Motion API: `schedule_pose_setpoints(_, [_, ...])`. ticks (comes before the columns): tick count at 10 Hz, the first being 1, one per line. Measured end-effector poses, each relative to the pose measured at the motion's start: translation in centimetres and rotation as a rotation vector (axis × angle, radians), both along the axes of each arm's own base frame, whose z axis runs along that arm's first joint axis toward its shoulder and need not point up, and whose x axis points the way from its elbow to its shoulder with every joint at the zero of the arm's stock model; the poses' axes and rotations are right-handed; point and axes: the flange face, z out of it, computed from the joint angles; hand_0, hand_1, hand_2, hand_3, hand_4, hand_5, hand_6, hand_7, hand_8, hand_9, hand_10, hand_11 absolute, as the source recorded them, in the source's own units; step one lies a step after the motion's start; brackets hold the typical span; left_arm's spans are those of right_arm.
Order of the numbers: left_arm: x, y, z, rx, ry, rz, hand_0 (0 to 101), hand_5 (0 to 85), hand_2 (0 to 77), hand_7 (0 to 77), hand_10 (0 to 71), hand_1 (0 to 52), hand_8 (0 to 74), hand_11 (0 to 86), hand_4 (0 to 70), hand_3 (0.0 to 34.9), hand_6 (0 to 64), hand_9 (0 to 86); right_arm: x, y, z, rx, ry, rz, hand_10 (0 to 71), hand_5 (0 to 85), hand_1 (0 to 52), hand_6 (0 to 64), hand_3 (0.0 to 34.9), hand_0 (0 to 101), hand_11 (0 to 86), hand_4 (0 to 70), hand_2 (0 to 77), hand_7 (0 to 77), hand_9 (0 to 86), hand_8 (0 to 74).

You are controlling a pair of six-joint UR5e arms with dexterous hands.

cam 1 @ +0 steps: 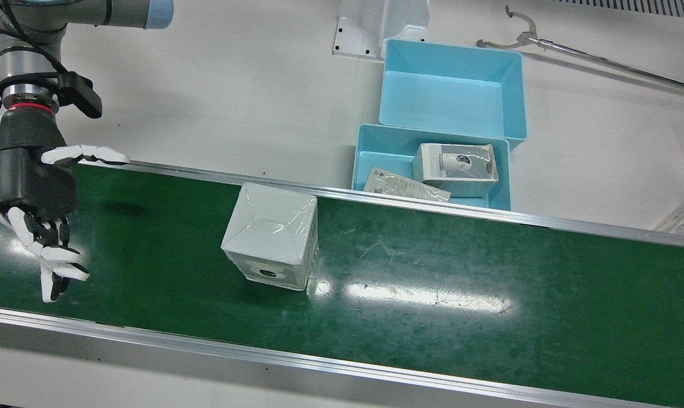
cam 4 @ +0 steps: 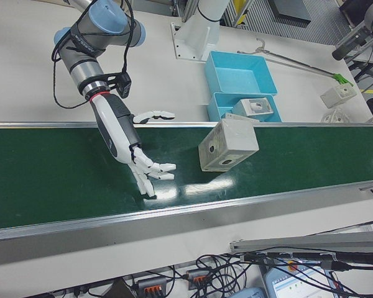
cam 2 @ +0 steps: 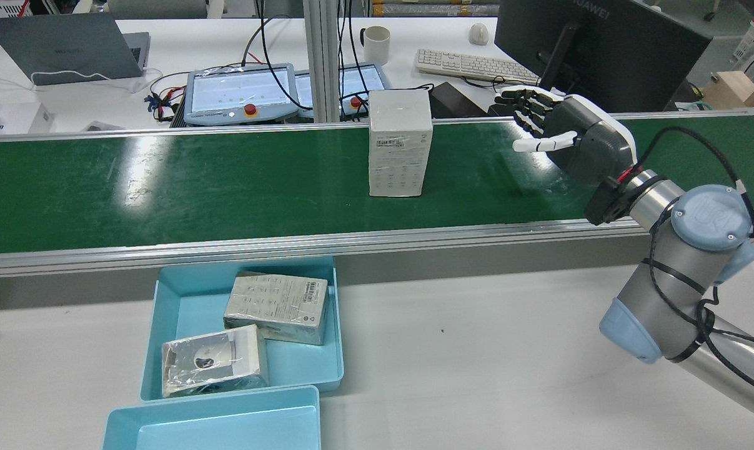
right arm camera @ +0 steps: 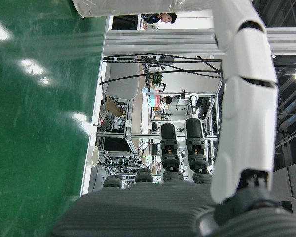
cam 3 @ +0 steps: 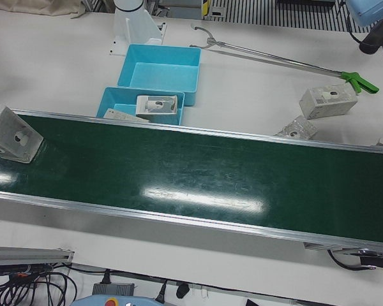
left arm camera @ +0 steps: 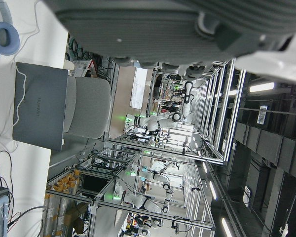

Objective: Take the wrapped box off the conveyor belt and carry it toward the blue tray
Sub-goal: 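Lower the right hand beside the wrapped white box and close fingers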

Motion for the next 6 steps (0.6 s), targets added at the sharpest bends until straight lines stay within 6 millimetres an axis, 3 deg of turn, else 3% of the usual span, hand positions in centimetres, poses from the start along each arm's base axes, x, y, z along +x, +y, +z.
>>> schedule_pose_setpoints(6, [0.0, 0.0, 0.0, 0.0, 0.0, 0.0, 0, 1.1, 1.1, 0.5, 0.5, 0.0, 0.5, 0.0, 0.0, 0.0, 0.0, 0.0, -0.69, -0.13, -0.44, 0.006, -0.002, -0.006, 0.0, 27.8, 14.2, 6.0, 7.6, 48, 1.6, 15.3, 18.5, 22.9, 5.4, 0.0])
